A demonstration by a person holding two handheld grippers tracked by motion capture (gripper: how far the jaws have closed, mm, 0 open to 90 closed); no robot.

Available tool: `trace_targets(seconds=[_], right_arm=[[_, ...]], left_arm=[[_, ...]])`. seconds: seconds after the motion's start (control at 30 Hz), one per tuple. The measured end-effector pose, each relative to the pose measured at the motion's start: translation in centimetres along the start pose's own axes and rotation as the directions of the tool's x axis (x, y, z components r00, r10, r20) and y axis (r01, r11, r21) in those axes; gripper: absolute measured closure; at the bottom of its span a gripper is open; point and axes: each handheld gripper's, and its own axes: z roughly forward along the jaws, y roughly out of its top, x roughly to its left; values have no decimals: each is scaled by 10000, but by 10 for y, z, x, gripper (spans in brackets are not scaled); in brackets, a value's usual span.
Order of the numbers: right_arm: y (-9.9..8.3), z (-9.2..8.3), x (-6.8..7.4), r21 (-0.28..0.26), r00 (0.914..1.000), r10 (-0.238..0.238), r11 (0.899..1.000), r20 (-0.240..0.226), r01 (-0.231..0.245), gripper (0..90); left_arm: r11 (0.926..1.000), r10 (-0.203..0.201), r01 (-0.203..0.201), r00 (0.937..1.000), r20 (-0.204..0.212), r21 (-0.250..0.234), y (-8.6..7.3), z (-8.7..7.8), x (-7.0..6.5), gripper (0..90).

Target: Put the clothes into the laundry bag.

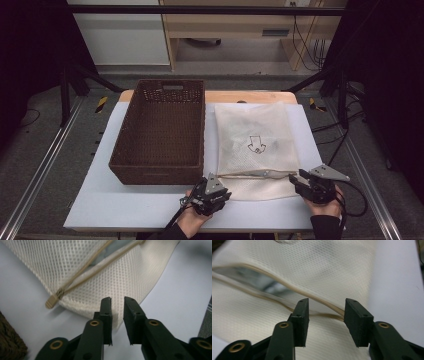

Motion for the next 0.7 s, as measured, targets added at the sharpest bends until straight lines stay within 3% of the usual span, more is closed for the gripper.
trace_targets(seconds=[0.13,0.2,0.27,0.47,0.6,0.7], right_arm=[[10,1,26,-221,9913,-545,9984,-1195,523,787],[13,8,37,66,9816,-483,9987,-1847,504,867],[14,20,45,419,9760,-415,9978,-2137,515,900],[21,52,50,912,9820,-137,9953,-1885,314,900],[21,69,52,1731,9892,-312,9833,-1429,561,900],[25,79,51,1683,9917,-278,9845,-1256,489,900]], left_arm=[[9997,246,-245,9997,-95,89,2,6,-3,775],[9984,479,-469,9984,-305,328,0,15,-2,819],[9981,426,-413,9987,-296,455,-4,23,3,868],[9973,534,-515,9979,-357,520,-5,23,7,896],[9965,375,-361,9992,-165,754,-3,23,10,896],[9971,188,-188,9998,8,744,-3,24,12,896]])
